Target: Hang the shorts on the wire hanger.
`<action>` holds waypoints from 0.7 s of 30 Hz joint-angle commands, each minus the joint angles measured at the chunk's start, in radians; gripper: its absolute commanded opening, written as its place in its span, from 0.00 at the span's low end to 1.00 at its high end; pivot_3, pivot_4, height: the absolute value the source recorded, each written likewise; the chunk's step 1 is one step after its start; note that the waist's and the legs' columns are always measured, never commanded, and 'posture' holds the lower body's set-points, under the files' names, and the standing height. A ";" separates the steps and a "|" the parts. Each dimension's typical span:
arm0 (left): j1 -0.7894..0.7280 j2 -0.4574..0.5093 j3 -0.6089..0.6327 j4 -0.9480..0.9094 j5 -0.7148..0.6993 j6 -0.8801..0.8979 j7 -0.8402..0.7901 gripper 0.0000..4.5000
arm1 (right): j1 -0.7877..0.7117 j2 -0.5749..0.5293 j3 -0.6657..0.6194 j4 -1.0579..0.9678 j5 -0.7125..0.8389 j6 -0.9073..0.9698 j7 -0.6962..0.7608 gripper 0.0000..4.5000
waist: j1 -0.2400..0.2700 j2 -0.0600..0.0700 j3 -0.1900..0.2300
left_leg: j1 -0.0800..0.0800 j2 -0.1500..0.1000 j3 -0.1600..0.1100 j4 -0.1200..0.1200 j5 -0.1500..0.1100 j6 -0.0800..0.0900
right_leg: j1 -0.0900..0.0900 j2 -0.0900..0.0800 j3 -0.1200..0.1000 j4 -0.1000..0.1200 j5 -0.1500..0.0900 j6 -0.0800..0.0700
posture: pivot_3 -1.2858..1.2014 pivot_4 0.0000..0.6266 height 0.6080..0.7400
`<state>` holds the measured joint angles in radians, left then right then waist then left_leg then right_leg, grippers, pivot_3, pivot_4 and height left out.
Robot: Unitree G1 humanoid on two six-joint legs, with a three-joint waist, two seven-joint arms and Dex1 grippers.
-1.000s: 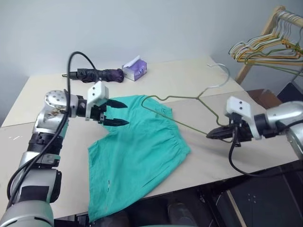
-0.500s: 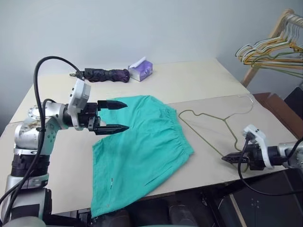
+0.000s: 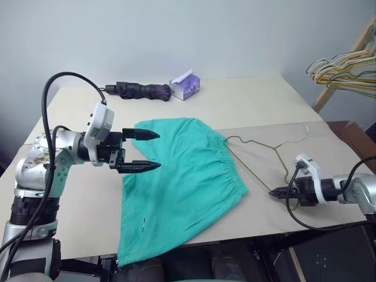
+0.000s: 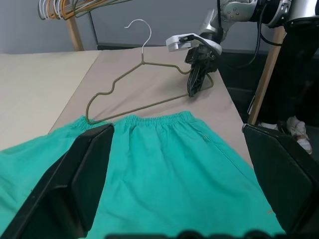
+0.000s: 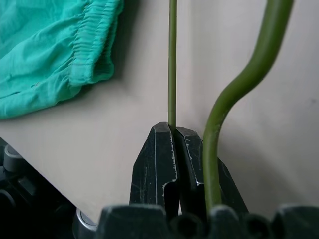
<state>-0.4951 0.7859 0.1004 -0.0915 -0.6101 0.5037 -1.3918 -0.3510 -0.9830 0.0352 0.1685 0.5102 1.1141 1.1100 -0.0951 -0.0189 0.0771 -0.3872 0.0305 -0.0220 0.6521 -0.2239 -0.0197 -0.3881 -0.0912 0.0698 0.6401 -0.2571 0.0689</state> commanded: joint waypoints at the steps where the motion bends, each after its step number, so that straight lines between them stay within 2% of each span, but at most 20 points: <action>1: 0.010 0.019 0.028 -0.036 -0.021 -0.005 0.010 0.99 | -0.006 -0.048 -0.012 0.008 -0.014 -0.030 0.028 0.00 | 0.004 0.000 0.000 | 0.000 0.000 0.000 0.000 0.000 0.000 | 0.000 0.000 0.000 0.000 0.000 0.000 | 0.50 0.12 1.00; 9: 0.031 0.026 0.029 -0.051 -0.034 -0.008 0.020 0.99 | -0.024 -0.050 -0.024 0.057 -0.026 -0.037 0.033 0.00 | 0.026 -0.001 0.001 | 0.000 0.000 0.001 0.000 -0.001 0.001 | 0.000 0.000 0.000 -0.001 0.000 0.000 | 0.50 0.12 1.00; 13: 0.024 0.033 0.026 -0.036 -0.031 -0.016 0.012 0.99 | 0.006 -0.071 0.011 0.006 -0.023 -0.052 0.082 0.00 | 0.027 -0.001 0.001 | 0.000 0.000 0.001 0.000 -0.001 0.001 | 0.000 0.000 0.000 -0.001 0.000 0.000 | 0.50 0.12 1.00; 21: 0.041 0.037 0.023 -0.041 -0.028 -0.026 0.006 0.99 | 0.045 -0.117 -0.010 -0.042 0.033 -0.031 0.177 0.00 | 0.028 -0.001 0.001 | 0.000 0.001 0.001 0.000 -0.001 0.001 | 0.000 0.000 0.000 -0.002 -0.001 0.001 | 0.50 0.11 1.00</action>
<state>-0.4545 0.8111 0.1017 -0.1170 -0.6297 0.4969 -1.3856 -0.3036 -1.0814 0.0565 0.1537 0.5198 1.0810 1.2601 -0.0669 -0.0199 0.0784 -0.3874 0.0313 -0.0209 0.6519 -0.2248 -0.0183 -0.3882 -0.0909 0.0698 0.6380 -0.2582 0.0704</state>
